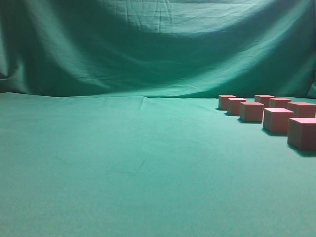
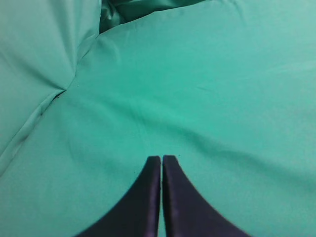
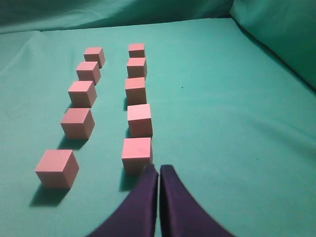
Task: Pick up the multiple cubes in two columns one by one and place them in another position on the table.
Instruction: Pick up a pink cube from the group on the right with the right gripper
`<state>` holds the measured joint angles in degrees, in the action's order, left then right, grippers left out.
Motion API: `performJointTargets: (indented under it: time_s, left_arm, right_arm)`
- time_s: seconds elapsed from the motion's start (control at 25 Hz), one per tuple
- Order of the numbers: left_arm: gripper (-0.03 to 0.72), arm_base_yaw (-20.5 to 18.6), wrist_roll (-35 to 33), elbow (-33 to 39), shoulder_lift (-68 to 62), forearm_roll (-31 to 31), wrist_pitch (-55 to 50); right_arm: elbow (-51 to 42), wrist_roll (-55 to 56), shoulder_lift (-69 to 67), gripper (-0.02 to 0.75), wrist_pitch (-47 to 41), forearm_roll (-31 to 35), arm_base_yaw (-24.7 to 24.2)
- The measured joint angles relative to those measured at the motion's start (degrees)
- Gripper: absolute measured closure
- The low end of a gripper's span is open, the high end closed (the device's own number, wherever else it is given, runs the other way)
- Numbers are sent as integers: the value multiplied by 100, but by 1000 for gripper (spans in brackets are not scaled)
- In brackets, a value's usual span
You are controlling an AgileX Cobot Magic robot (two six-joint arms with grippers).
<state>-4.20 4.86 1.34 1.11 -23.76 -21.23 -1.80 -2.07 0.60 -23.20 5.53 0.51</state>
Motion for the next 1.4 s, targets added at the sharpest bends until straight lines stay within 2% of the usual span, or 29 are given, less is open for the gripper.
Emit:
performJointTargets:
  time_s: [0.92,1.04,1.16,1.4]
  left_arm:
    - [688,0,0,0,0,0,0]
    - [688,0,0,0,0,0,0]
    - [688,0,0,0,0,0,0]
    - [688,0,0,0,0,0,0]
  right_arm:
    - [0,-24,0,738,0,0,0]
    - [0,-72,0,738,29,-155,0]
    - [0,-169,0,738,323,-309,0]
    - [0,-180,0,738,1722,-329,0]
